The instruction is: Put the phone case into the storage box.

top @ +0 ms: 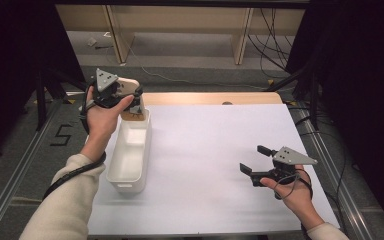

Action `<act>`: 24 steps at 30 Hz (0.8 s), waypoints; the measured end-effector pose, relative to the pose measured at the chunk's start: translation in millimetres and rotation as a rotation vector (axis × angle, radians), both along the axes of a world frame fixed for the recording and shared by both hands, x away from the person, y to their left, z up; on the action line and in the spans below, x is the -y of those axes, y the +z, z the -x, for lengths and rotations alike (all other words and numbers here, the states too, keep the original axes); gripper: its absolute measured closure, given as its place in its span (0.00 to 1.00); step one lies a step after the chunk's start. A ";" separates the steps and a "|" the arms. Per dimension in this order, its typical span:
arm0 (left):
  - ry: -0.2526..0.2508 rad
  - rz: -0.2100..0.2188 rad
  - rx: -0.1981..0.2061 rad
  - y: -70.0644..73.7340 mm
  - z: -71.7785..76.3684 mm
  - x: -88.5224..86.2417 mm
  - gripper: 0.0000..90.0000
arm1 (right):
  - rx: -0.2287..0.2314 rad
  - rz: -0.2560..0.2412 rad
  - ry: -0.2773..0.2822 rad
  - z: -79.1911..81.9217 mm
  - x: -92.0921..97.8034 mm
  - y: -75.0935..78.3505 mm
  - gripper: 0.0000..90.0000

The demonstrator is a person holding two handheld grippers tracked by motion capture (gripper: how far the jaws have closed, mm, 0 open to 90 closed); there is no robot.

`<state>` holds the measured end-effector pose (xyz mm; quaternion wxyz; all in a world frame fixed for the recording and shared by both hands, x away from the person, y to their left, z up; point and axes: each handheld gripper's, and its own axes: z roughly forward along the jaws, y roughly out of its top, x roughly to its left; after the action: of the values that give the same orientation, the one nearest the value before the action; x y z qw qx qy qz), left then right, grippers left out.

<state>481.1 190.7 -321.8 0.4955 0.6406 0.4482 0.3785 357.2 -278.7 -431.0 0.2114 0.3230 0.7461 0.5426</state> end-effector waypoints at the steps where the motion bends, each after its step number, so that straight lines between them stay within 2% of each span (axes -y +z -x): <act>1: 0.000 0.000 0.000 0.0 0.0 0.0 0.12 | -0.001 -0.001 0.000 0.1 -0.3 -0.1 0.10; 24: 0.008 0.001 -0.020 -5.6 -11.1 2.5 0.12 | -0.001 -0.003 0.000 -0.2 -0.2 -0.5 0.10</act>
<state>492.2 188.2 -327.4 0.4897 0.6425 0.4557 0.3737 357.3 -278.5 -431.5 0.2107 0.3236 0.7453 0.5435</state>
